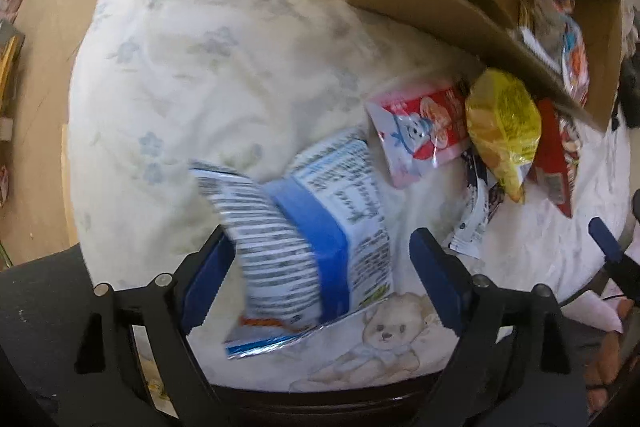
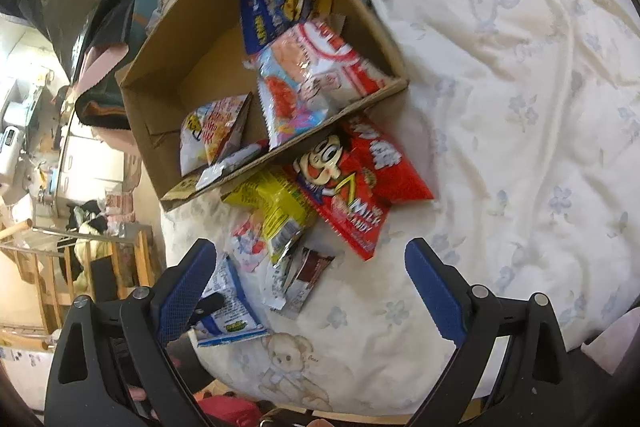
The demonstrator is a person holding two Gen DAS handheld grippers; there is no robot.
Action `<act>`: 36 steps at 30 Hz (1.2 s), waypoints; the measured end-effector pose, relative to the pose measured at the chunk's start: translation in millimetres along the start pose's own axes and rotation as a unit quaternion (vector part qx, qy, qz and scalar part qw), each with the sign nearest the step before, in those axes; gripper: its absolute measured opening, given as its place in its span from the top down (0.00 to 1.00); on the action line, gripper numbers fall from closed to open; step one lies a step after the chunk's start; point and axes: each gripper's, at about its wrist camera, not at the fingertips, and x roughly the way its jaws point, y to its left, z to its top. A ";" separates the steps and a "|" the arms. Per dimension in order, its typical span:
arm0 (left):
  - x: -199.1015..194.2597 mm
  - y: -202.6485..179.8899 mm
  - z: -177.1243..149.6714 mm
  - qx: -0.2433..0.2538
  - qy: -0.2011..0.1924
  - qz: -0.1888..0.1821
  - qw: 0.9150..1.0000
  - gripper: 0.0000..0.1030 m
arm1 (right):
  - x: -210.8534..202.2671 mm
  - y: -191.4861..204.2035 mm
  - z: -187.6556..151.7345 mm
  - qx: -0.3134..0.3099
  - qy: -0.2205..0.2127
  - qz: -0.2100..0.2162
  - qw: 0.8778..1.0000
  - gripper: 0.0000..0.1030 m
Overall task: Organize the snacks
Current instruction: 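Grasp the white-and-blue striped bag with the left tool while the right tool grasps the chocolate bar, then lift both snacks over the box and open both tools to release them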
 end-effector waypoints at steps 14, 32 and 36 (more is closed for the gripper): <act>-35.0 -20.7 -19.2 0.037 -0.061 -0.013 0.997 0.47 | 86.3 -0.8 -21.5 -0.005 0.108 -0.067 0.992 0.40; -69.9 -6.6 -18.4 0.032 -0.107 -0.034 0.993 0.47 | 128.6 67.4 -58.5 -0.214 0.092 -0.197 0.952 0.73; -69.3 -6.0 -17.6 0.030 -0.112 -0.028 0.993 0.47 | 113.3 41.6 -51.4 -0.174 0.101 -0.151 0.968 0.81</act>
